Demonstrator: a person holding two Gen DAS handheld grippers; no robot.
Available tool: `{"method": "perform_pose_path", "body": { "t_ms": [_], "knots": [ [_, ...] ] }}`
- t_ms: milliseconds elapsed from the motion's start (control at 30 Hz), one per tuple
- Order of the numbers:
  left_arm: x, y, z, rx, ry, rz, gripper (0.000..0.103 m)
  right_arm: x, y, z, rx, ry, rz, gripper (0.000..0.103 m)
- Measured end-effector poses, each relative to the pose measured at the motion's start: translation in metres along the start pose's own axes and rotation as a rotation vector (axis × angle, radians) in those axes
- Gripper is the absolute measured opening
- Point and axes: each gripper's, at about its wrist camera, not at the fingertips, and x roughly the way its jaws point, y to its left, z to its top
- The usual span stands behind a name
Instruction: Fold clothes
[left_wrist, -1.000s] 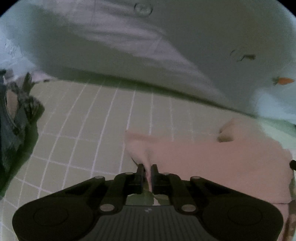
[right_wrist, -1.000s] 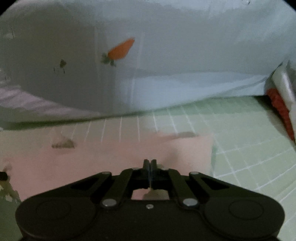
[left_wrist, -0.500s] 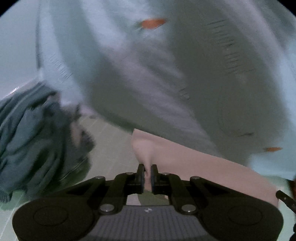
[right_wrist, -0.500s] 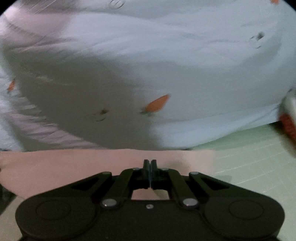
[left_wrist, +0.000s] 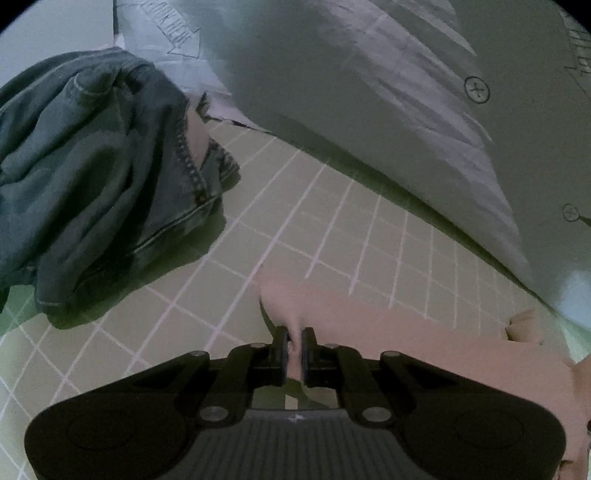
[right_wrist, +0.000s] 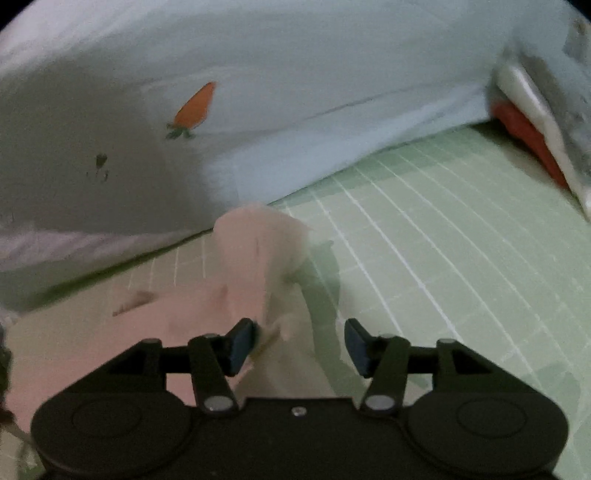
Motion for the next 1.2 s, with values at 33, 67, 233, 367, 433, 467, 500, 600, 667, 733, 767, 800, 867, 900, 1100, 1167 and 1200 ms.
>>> {"method": "perform_pose_path", "body": {
  "t_ms": [33,67,233,367,433,467,500,600,667,733,767,800,867,900,1100,1167,1200],
  "knots": [
    [0.001,0.001,-0.001,-0.001,0.004,0.004,0.009,-0.002,-0.001,-0.002,-0.013,0.004,-0.014,0.056],
    [0.003,0.002,-0.002,-0.004,0.01,0.008,0.009,-0.004,-0.001,-0.005,-0.026,0.006,-0.024,0.056],
    [0.007,0.005,-0.011,0.004,0.022,0.015,0.009,-0.016,-0.013,-0.015,0.001,0.007,-0.06,0.056],
    [0.01,0.005,-0.013,0.021,0.021,0.013,0.009,-0.025,-0.019,-0.026,-0.009,0.025,-0.083,0.056],
    [0.01,0.006,-0.011,0.011,0.026,0.012,0.009,-0.028,-0.02,-0.032,-0.021,0.042,-0.091,0.058],
    [0.009,0.006,-0.011,0.007,0.026,0.01,0.009,-0.028,-0.021,-0.035,-0.023,0.05,-0.095,0.058],
    [0.008,0.005,-0.01,0.008,0.024,0.007,0.009,-0.029,-0.022,-0.037,-0.024,0.058,-0.099,0.058],
    [-0.001,-0.002,-0.008,0.026,0.006,-0.014,0.009,-0.031,-0.025,-0.045,-0.03,0.082,-0.111,0.06],
    [-0.011,-0.011,-0.005,0.044,-0.016,-0.037,0.009,-0.033,-0.027,-0.049,-0.033,0.098,-0.119,0.068],
    [-0.022,-0.022,-0.004,0.064,-0.039,-0.064,0.008,-0.035,-0.029,-0.054,-0.037,0.114,-0.127,0.077],
    [-0.028,-0.03,-0.004,0.077,-0.051,-0.082,0.008,-0.036,-0.031,-0.057,-0.038,0.121,-0.131,0.079],
    [-0.036,-0.039,-0.005,0.094,-0.063,-0.106,0.008,-0.041,-0.034,-0.056,-0.031,0.105,-0.132,0.08],
    [-0.05,-0.061,-0.009,0.131,-0.083,-0.156,0.008,-0.056,-0.042,-0.057,-0.012,0.073,-0.128,0.083],
    [-0.056,-0.073,-0.013,0.154,-0.088,-0.181,0.008,-0.064,-0.046,-0.057,-0.003,0.058,-0.126,0.085],
    [-0.088,-0.161,-0.06,0.322,-0.058,-0.373,0.008,-0.104,-0.08,-0.07,0.047,-0.001,-0.128,0.085],
    [-0.094,-0.189,-0.084,0.378,-0.013,-0.436,0.008,-0.115,-0.092,-0.075,0.06,-0.006,-0.132,0.085],
    [-0.095,-0.203,-0.097,0.407,0.017,-0.464,0.009,-0.118,-0.097,-0.077,0.064,-0.005,-0.134,0.085]
  ]
}}
